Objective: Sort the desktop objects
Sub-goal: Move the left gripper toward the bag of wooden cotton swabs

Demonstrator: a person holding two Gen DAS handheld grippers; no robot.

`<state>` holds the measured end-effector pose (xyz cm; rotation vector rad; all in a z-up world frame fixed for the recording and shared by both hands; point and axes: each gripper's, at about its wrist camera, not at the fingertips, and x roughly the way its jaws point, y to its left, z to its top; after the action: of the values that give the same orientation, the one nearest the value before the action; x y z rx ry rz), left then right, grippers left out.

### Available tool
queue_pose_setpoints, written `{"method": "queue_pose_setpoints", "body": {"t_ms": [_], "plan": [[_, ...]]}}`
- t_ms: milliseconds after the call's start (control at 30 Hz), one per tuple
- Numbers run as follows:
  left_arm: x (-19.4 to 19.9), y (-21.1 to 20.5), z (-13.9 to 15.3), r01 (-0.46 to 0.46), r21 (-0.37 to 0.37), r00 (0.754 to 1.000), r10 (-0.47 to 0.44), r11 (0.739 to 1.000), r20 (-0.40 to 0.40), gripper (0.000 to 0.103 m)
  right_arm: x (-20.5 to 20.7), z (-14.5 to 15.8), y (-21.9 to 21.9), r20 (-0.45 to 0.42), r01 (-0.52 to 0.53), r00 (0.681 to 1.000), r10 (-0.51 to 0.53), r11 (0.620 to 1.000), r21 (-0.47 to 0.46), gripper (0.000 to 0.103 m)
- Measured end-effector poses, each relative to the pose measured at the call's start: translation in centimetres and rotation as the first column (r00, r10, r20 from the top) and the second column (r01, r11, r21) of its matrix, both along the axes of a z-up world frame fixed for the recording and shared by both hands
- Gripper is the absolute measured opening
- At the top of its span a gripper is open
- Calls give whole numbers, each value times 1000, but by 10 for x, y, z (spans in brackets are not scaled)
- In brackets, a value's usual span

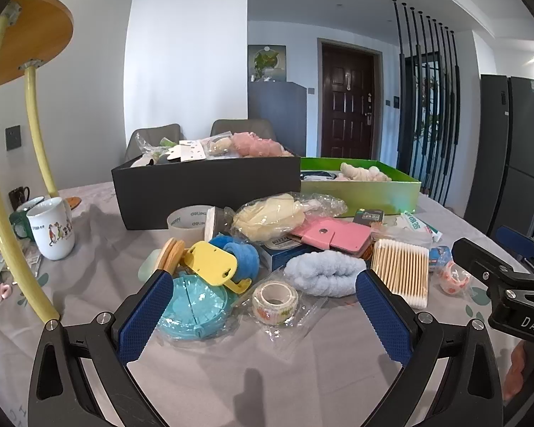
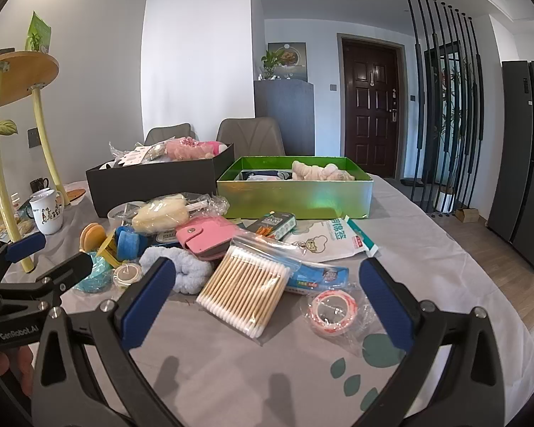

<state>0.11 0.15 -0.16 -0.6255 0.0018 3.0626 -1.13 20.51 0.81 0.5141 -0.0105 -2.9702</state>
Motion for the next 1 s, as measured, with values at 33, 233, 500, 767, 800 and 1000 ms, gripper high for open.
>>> {"method": "queue_pose_setpoints", "body": {"t_ms": [33,233,500,767,800,1000], "plan": [[0,0,0,-1,0,1000,1,1000,1,102,1,0,1,0,0,1000,0,1000,0,103],[-1,0,0,1,1,1000,-1,1000,3,102,1,0,1,-2,-1,1000,1,1000,-1,103],[-1,0,0,2,1,1000,-2,1000,3,102,1,0,1,-3,-1,1000,1,1000,-2,103],[-1,0,-1,4,5,1000,-4,1000,6,102,0,-1,1,-3,-2,1000,2,1000,-3,103],[-1,0,-1,5,5,1000,-5,1000,6,102,1,0,1,-3,-4,1000,4,1000,-3,103],[0,0,-3,8,11,1000,-8,1000,5,102,1,1,0,-4,-4,1000,4,1000,-3,103]]}}
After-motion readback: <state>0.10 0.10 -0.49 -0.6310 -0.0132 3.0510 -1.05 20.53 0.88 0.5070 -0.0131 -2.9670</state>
